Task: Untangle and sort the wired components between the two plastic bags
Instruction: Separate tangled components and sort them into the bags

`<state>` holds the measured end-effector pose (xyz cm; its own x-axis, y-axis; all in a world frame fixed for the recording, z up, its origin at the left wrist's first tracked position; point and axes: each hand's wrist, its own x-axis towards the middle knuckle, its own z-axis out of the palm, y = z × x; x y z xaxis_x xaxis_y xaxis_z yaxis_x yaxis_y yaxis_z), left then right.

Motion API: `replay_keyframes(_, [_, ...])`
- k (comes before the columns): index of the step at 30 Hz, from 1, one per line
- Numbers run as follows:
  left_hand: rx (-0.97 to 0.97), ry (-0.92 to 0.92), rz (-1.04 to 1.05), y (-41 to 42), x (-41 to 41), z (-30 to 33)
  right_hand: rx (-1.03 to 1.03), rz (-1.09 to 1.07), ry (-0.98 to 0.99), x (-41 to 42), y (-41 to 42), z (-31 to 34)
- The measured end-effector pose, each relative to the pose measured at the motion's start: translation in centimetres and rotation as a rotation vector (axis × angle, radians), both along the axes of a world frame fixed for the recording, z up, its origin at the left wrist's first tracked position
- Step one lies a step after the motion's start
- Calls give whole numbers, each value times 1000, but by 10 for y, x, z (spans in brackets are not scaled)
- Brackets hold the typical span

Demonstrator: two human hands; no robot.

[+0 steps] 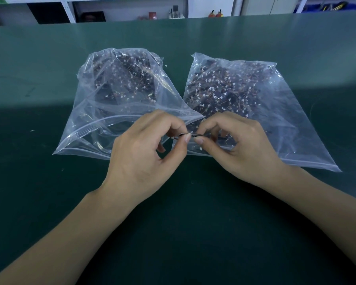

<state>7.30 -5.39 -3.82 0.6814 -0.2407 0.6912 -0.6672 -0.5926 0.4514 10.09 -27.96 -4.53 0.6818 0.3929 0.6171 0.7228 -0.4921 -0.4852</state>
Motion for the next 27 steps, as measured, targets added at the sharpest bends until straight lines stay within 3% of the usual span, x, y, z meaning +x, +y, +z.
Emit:
replay_keyframes(7, [-101, 25, 67, 3, 1, 2, -202, -36, 30, 2, -1, 0])
replay_keyframes(12, [-43, 49, 4, 2, 1, 0, -182, -104, 29, 2, -1, 3])
replay_keyframes(27, [407, -56, 144, -5, 6, -3, -148, -96, 32, 1, 0, 4])
